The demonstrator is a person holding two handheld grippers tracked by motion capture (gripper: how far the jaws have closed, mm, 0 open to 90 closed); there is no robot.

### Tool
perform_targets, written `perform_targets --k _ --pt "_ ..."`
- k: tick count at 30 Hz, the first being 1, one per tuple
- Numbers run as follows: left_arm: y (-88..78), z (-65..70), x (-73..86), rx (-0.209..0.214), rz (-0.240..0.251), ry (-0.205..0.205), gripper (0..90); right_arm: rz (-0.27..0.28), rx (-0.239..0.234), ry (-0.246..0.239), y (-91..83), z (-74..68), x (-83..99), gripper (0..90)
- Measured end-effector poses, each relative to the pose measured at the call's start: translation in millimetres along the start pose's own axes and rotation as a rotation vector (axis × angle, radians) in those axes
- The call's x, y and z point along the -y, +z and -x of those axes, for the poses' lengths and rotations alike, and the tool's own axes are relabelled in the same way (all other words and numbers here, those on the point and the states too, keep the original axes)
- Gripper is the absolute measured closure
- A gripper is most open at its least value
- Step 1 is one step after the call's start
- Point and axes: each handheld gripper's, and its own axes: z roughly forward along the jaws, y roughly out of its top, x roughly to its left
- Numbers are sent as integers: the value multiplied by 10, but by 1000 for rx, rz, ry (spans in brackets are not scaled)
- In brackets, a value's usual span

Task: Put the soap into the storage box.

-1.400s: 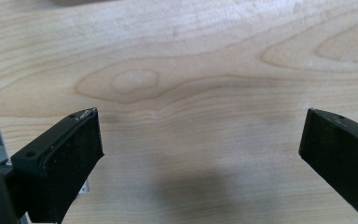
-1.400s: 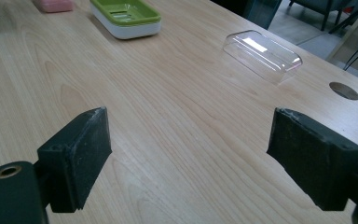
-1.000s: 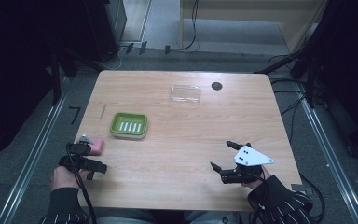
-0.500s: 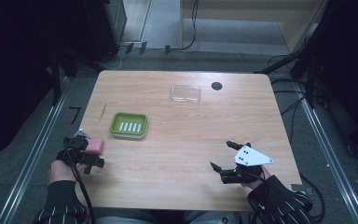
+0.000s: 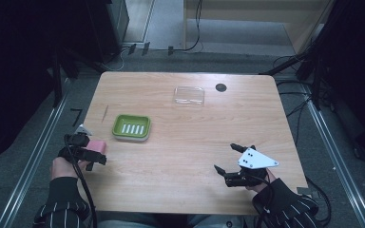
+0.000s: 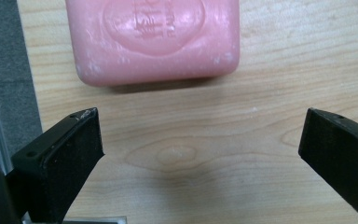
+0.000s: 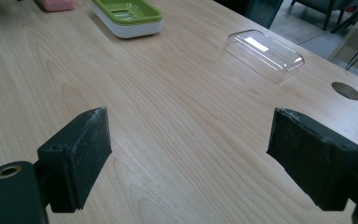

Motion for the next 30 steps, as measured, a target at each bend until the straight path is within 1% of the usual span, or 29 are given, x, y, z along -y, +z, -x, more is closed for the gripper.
perform_targets --k 7,10,12,13,17,21,25,26,28,29,30 --pt "-12 -11 -85 0 7 -3 1 -1 0 0 -1 -2 -1 139" --pt "3 -36 -134 0 8 -16 1 -1 -1 -1 1 0 0 138" --pt "8 -43 -144 0 4 -15 0 -1 0 -1 1 -1 0 138" --pt "19 -55 -167 -5 8 -26 0 -1 0 -1 1 -1 0 138" --pt "29 -76 -207 -5 11 -36 0 -2 -1 -2 3 -1 0 138" --pt "59 -89 -284 -6 8 -41 0 -3 -1 -2 3 -1 0 138" --pt "79 -99 -325 -10 3 -47 0 -4 0 -3 3 0 0 138" --pt "99 -108 -348 -14 9 -58 0 -5 1 -1 5 -2 0 138" --pt "110 -115 -360 -9 3 -60 0 -4 0 -3 6 -4 -1 138" --pt "118 -119 -373 -10 3 -61 0 -4 1 -2 5 -4 -1 138" --pt "139 -128 -398 -21 -5 -59 0 -4 1 -2 5 -4 -1 138"
